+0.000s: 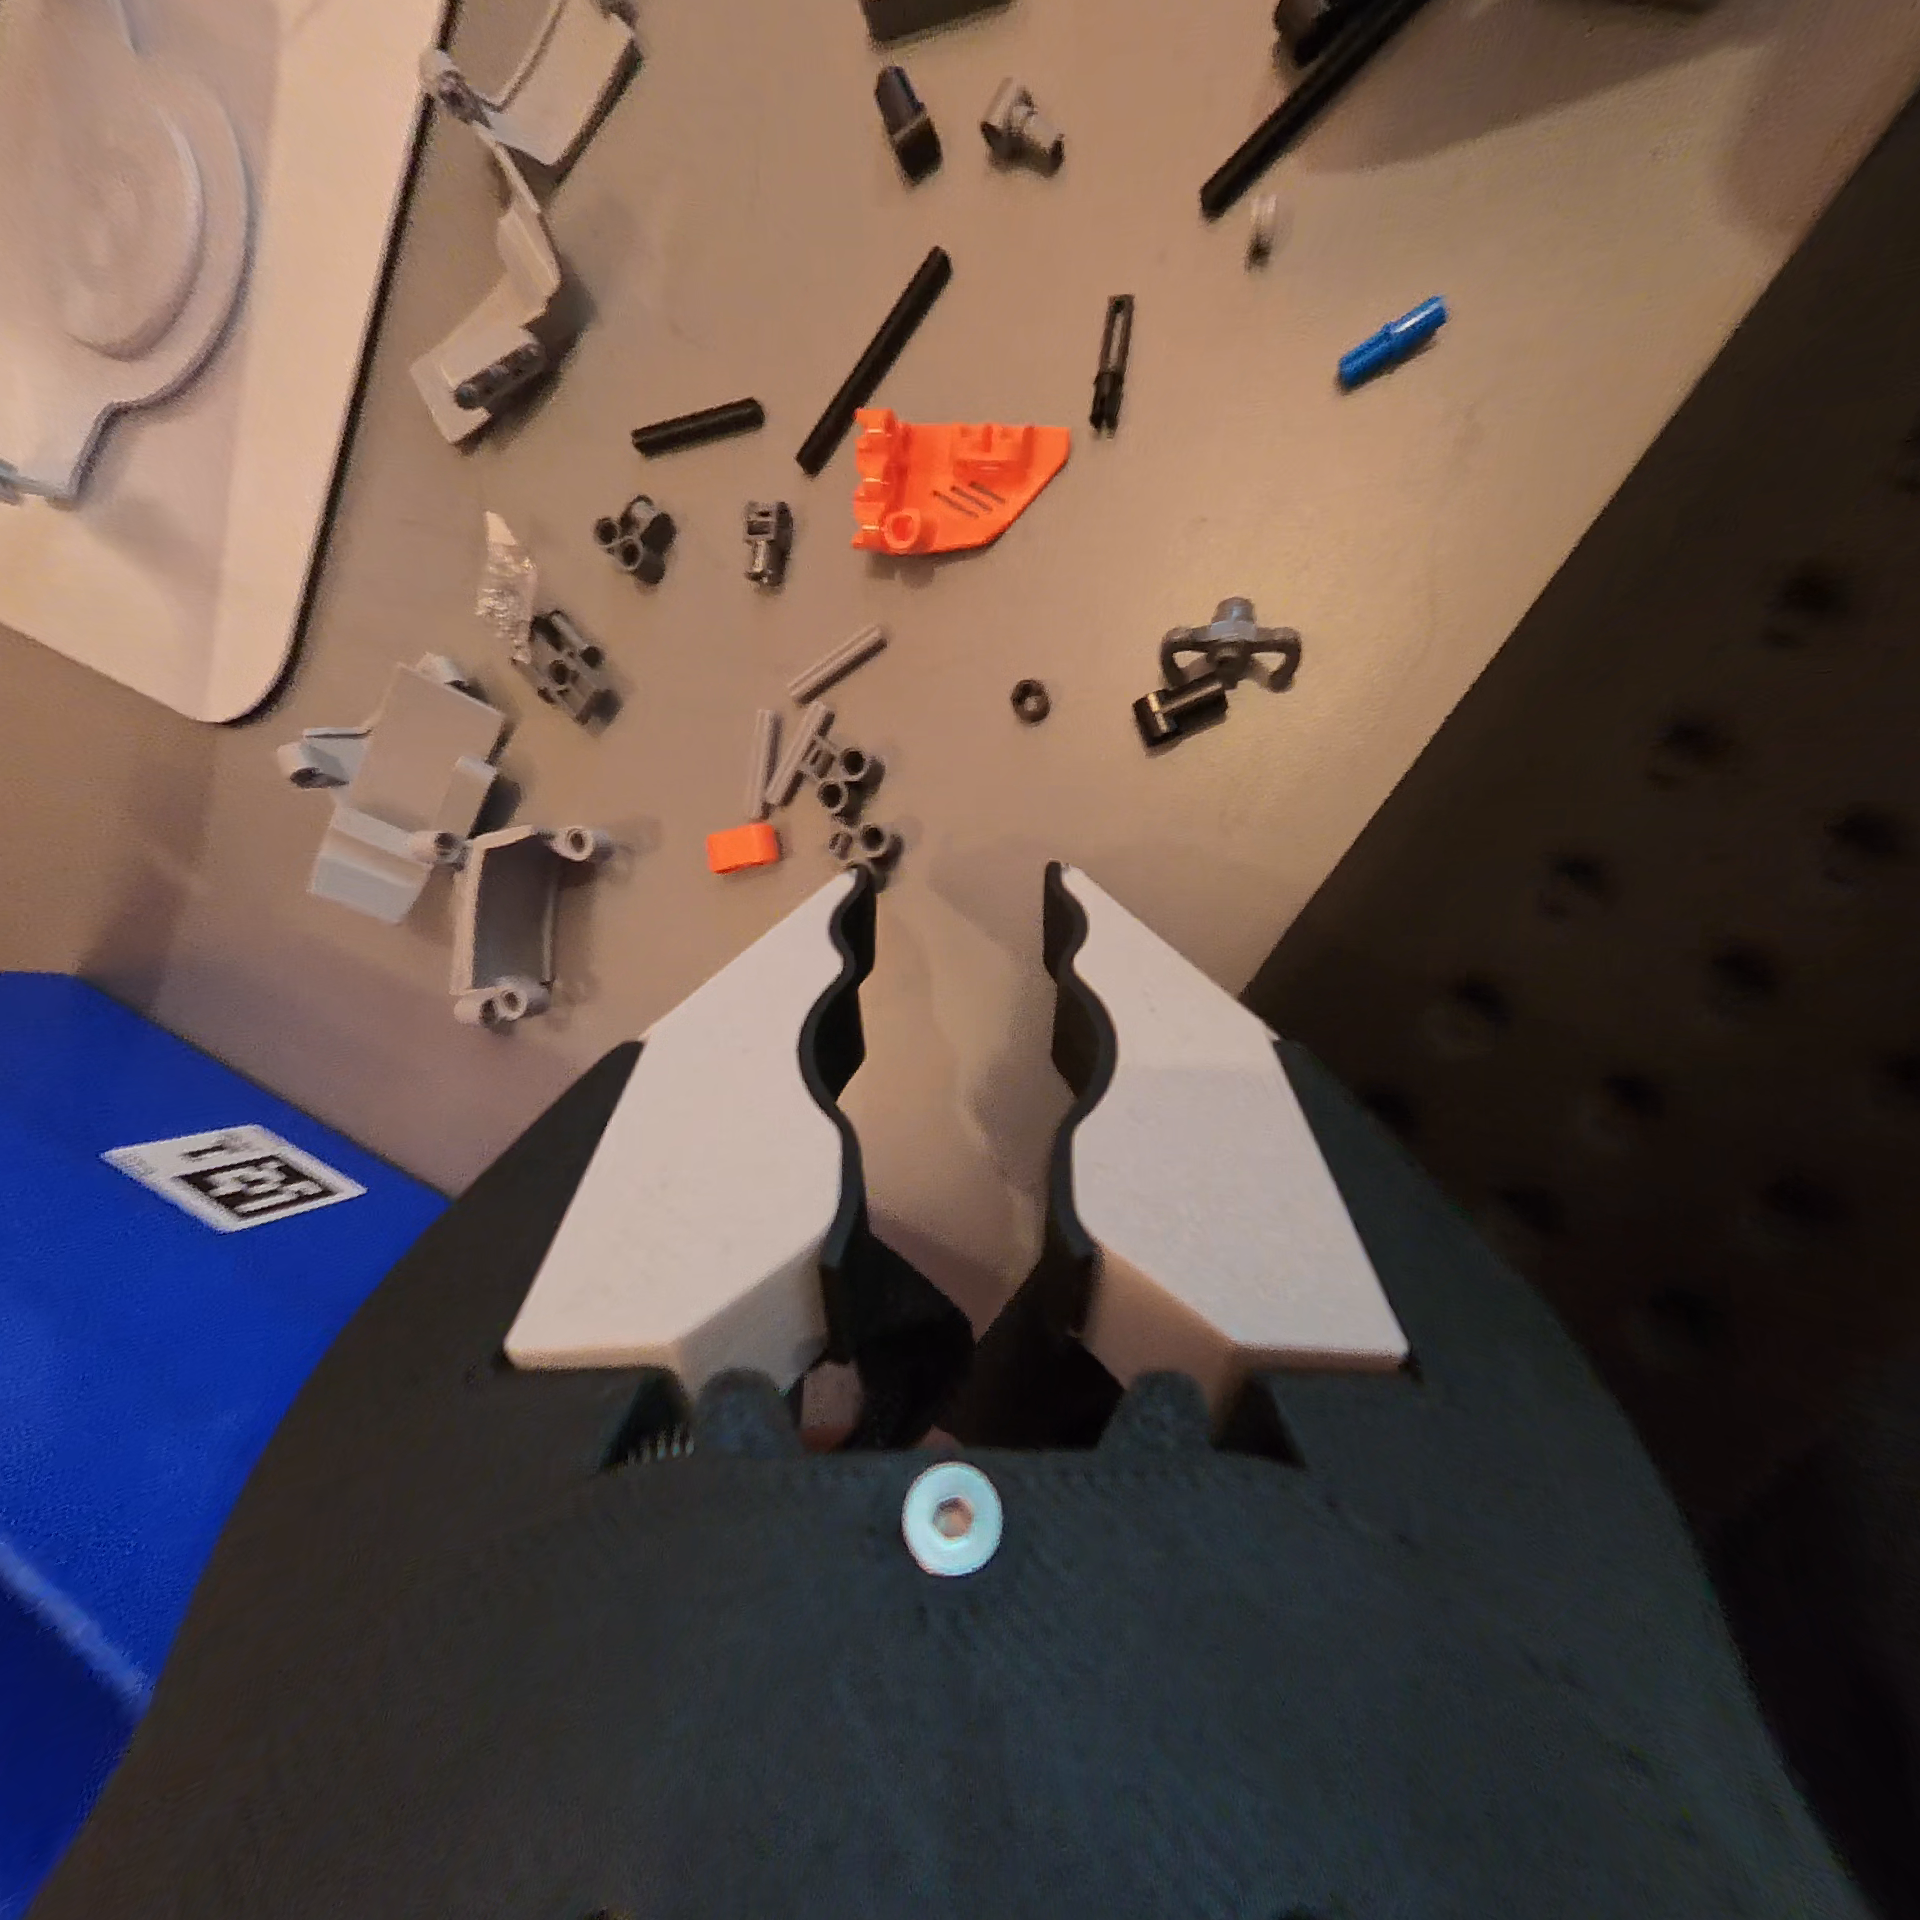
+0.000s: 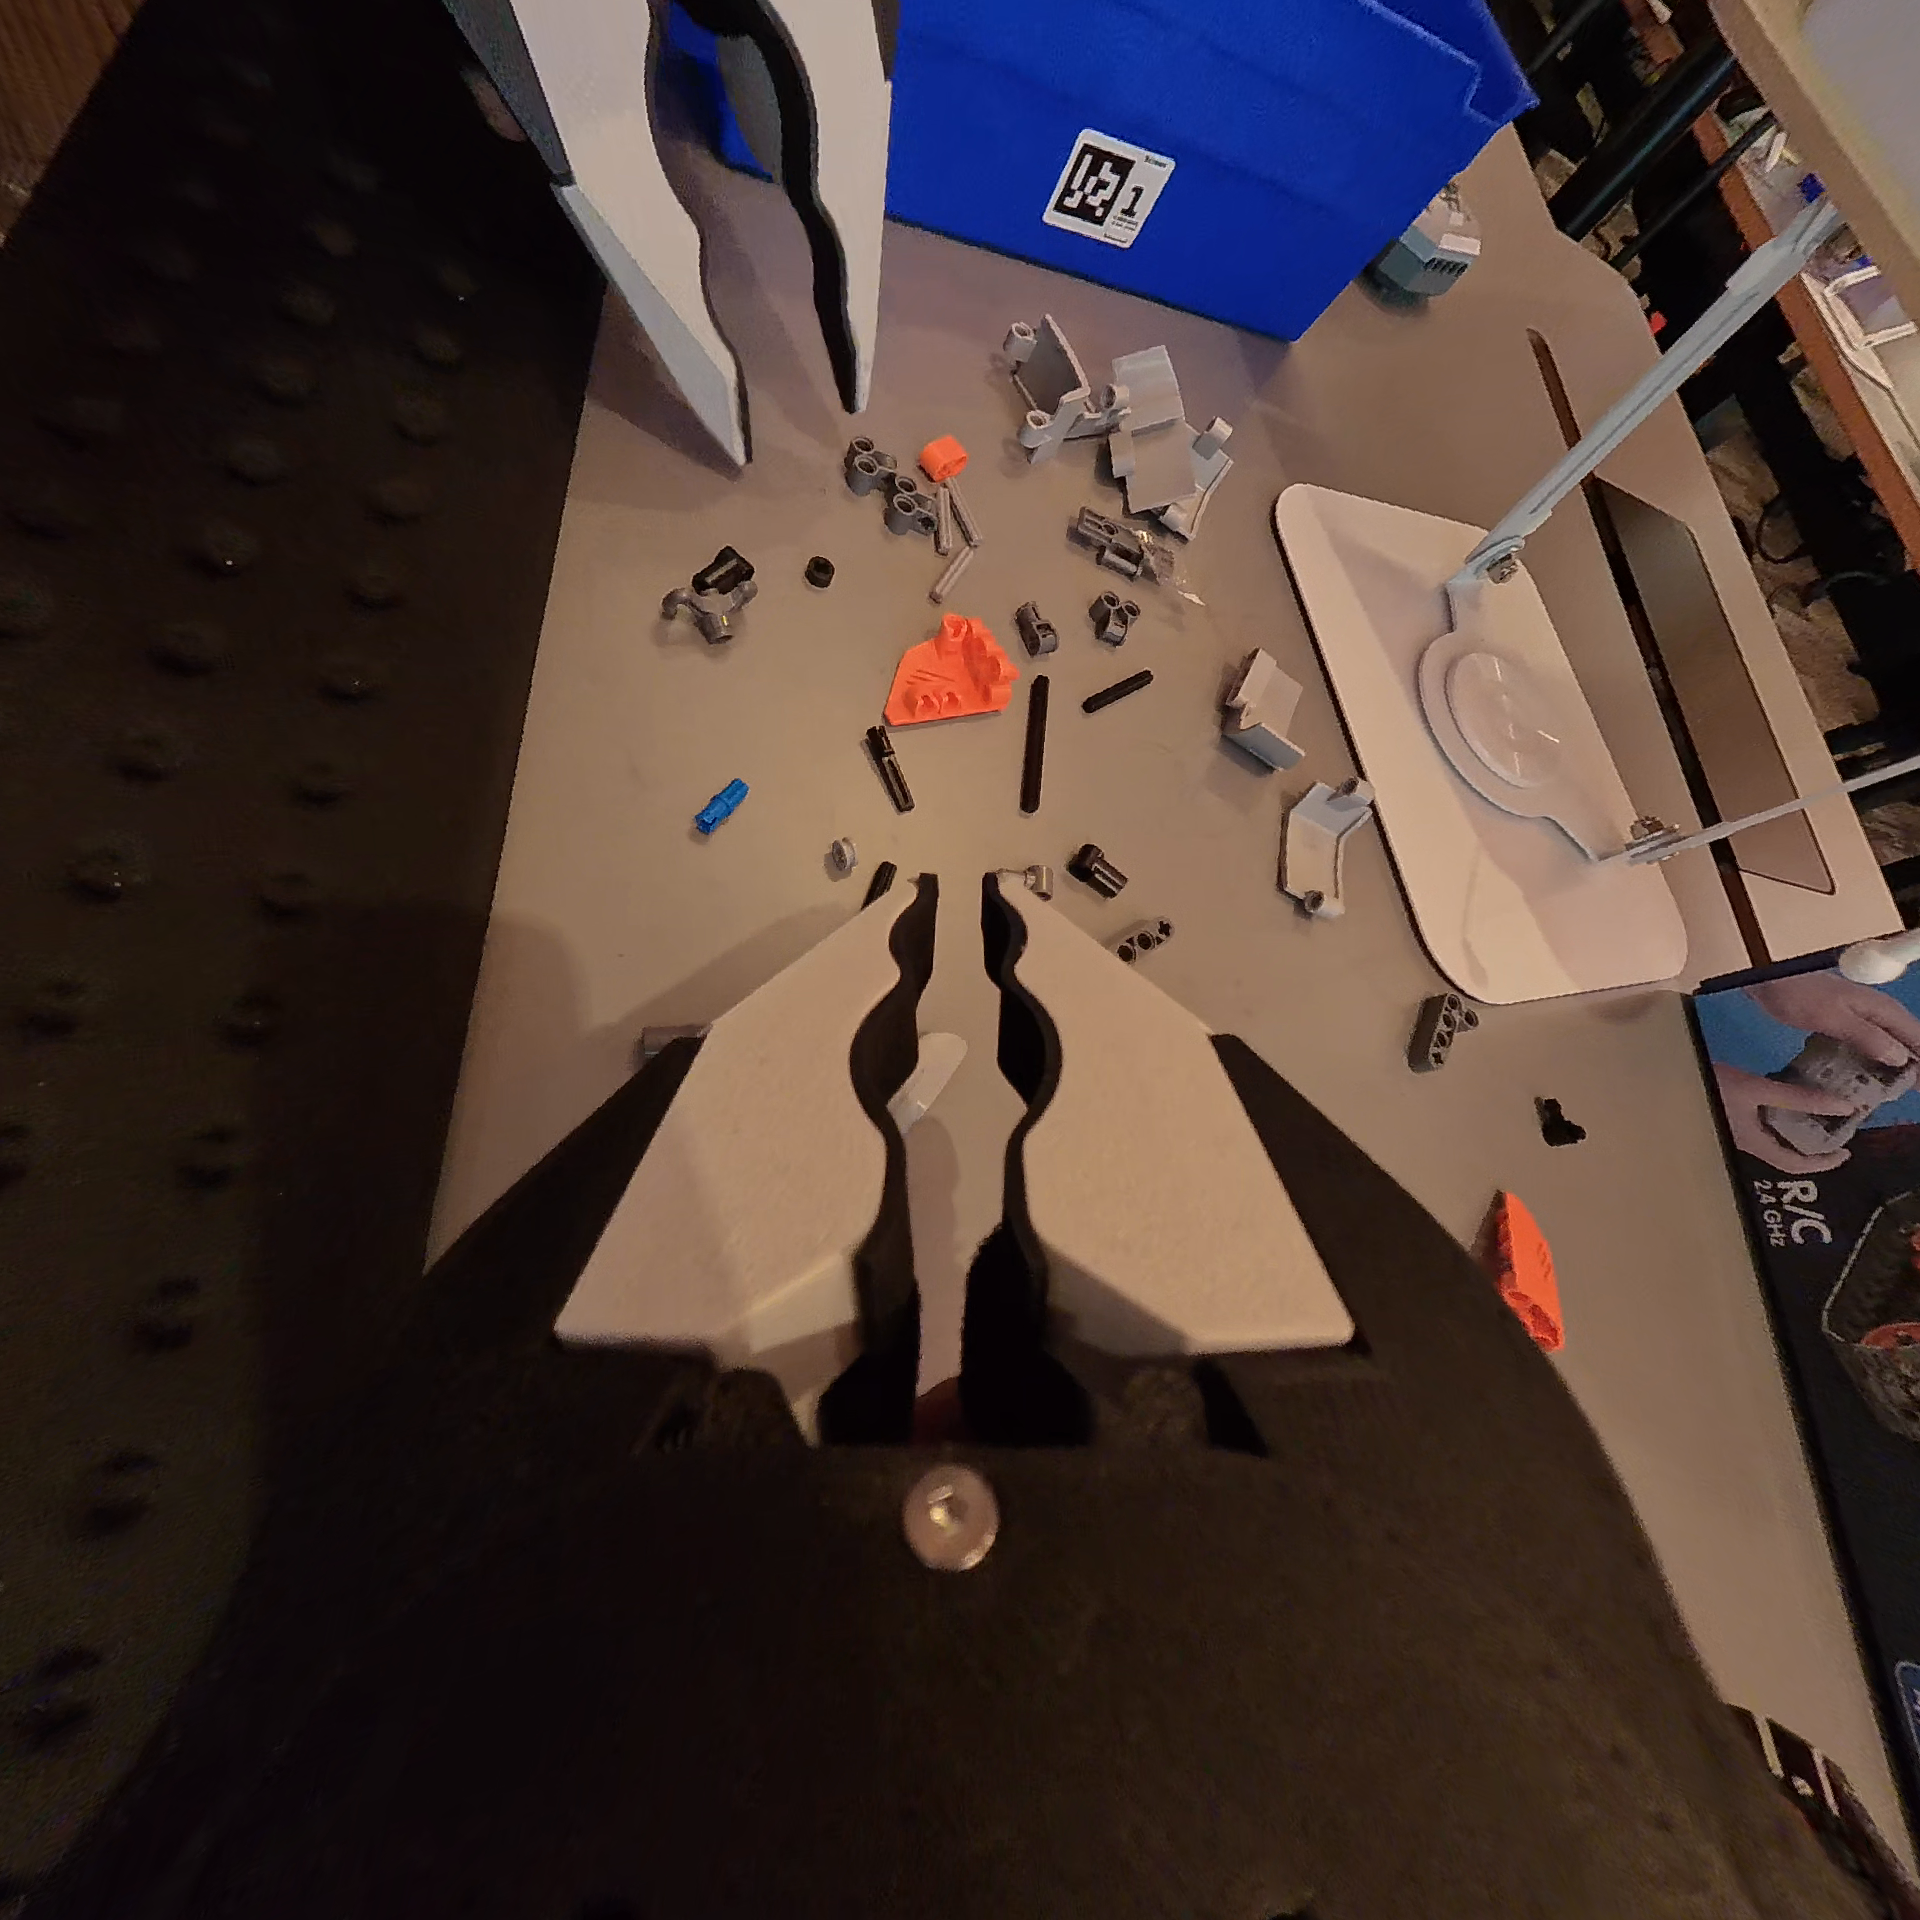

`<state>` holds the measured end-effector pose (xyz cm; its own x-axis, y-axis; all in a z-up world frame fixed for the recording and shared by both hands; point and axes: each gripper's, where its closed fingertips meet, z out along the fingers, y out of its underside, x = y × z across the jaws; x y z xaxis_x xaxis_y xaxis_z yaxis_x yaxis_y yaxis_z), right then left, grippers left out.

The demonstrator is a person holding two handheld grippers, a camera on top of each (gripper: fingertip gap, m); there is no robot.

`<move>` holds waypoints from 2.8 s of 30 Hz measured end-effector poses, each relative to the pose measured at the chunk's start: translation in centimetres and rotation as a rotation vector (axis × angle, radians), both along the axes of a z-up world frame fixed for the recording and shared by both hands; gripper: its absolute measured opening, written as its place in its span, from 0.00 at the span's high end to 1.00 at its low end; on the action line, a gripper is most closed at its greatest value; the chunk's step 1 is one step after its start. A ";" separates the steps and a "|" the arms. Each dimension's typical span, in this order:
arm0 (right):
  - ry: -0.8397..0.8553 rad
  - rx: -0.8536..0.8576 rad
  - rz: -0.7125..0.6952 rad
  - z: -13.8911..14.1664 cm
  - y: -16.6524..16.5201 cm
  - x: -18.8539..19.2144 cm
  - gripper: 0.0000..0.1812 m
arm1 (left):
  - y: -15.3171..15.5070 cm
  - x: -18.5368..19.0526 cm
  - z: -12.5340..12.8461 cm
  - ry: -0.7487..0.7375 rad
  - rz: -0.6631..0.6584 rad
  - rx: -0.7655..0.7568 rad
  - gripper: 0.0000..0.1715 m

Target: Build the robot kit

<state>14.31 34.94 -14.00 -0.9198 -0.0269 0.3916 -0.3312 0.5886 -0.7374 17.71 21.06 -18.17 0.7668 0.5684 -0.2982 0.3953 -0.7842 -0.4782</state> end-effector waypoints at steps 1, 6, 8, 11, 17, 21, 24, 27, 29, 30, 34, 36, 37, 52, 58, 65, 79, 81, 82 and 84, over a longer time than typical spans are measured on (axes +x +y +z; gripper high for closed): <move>0.003 0.003 0.001 -0.1 0.0 0.0 0.96 | 0.2 0.1 -0.2 -0.017 0.001 0.011 0.82; 0.004 0.003 0.004 -0.1 0.0 0.1 0.96 | -0.5 -0.9 -0.3 0.008 0.050 -0.003 0.82; 0.004 0.004 0.004 -0.1 0.0 0.1 0.96 | -0.6 -1.0 -0.4 0.006 0.066 0.000 0.82; 0.002 0.005 0.005 -0.2 0.0 0.2 0.96 | -0.5 -1.3 -0.5 0.009 0.086 0.017 0.84; -0.001 0.005 0.001 -0.3 0.1 0.0 0.96 | -0.4 -1.8 -0.6 0.023 0.116 0.038 0.90; -0.006 0.009 0.000 -0.4 0.1 0.0 0.96 | -0.6 -2.0 -0.7 0.034 0.136 0.041 0.94; -0.010 0.010 -0.001 -0.5 0.1 -0.1 0.96 | -0.5 -1.9 -0.6 0.050 0.128 0.044 0.95; -0.013 0.011 -0.003 -0.6 0.1 -0.2 0.96 | -0.2 -1.8 -0.6 0.064 0.113 0.050 0.96; -0.015 0.014 -0.003 -0.7 0.2 -0.2 0.96 | -0.2 -1.6 -0.6 0.072 0.105 0.046 0.96; -0.015 0.016 -0.003 -0.7 0.2 -0.2 0.96 | -0.1 -1.5 -0.6 0.072 0.099 0.047 0.96; -0.018 0.017 -0.001 -0.8 0.2 -0.2 0.96 | 0.1 -1.4 -0.6 0.075 0.082 0.050 0.96; -0.017 0.015 -0.002 -0.7 0.2 -0.2 0.96 | 0.3 -1.2 -0.6 0.082 0.062 0.047 0.96; -0.017 0.014 -0.003 -0.7 0.3 -0.3 0.96 | 0.6 -1.1 -0.6 0.083 0.054 0.051 0.96; -0.006 -0.001 -0.008 -0.3 0.3 -0.4 0.96 | 2.0 -1.4 0.1 0.126 0.028 0.125 0.96; 0.001 -0.025 -0.010 0.2 0.1 -0.4 0.96 | 3.5 -1.7 2.1 0.138 0.026 0.299 0.97; 0.010 -0.041 -0.008 0.3 -0.2 -0.4 0.96 | 5.4 -1.8 3.2 0.141 -0.019 0.389 0.97; 0.037 -0.101 -0.010 1.1 -0.7 -0.6 0.96 | 9.3 -1.9 5.9 0.046 -0.144 0.684 0.97; 0.032 -0.102 -0.011 1.0 -0.7 -0.6 0.96 | 9.5 -2.0 6.0 0.040 -0.152 0.700 0.97; 0.031 -0.103 -0.011 1.0 -0.8 -0.6 0.96 | 9.6 -2.0 6.0 0.031 -0.157 0.709 0.97; 0.029 -0.115 -0.004 1.1 -1.0 -0.5 0.95 | 9.6 -2.1 6.1 0.022 -0.158 0.731 0.97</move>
<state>13.86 33.97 -12.88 -0.9082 0.0232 0.4180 -0.3509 0.5021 -0.7904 15.63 30.70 -12.04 0.8542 0.5109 0.0971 0.2882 -0.3098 -0.9061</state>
